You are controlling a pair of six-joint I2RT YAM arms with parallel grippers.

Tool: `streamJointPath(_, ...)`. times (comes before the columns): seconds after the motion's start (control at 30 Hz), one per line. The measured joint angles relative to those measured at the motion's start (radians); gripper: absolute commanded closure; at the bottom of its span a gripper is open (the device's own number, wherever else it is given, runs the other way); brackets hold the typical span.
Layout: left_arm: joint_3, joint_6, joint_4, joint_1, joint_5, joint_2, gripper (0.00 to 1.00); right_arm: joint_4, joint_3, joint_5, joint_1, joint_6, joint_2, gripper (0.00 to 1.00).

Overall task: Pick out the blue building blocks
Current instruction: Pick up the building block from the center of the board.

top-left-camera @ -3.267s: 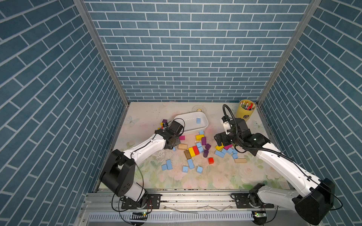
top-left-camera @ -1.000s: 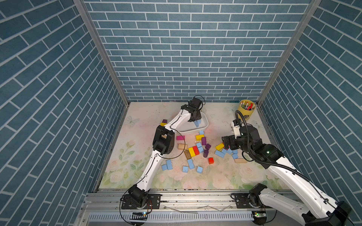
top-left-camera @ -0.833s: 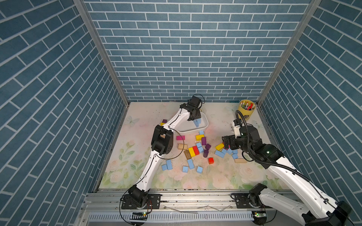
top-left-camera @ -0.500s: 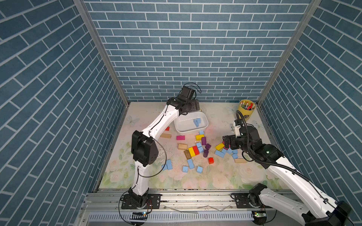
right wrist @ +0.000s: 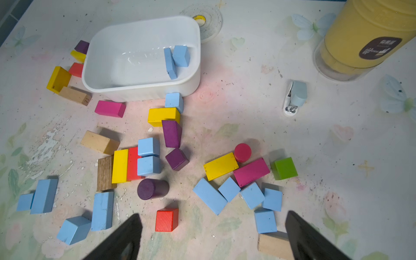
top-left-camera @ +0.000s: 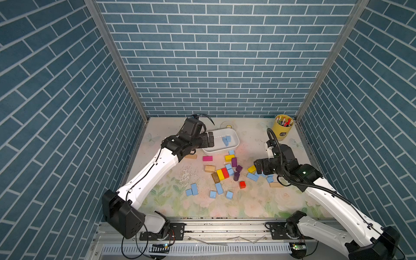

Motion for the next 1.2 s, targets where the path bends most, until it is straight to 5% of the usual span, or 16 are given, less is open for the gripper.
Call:
streamJointPath(0.37, -0.274, 0.17, 0.111, 0.0, 0.163, -0.293, 0.01, -0.05, -0.033, 0.012, -0.005, 0.073, 0.007, 0.01)
streamJointPath(0.77, -0.295, 0.396, 0.191, 0.0, 0.393, -0.169, 0.01, -0.04, -0.138, -0.037, -0.204, 0.236, 0.084, 0.04)
streamJointPath(1.2, -0.298, 0.435, 0.204, 0.0, 0.467, -0.215, 0.0, -0.035, -0.13, 0.068, -0.211, 0.441, 0.076, 0.07)
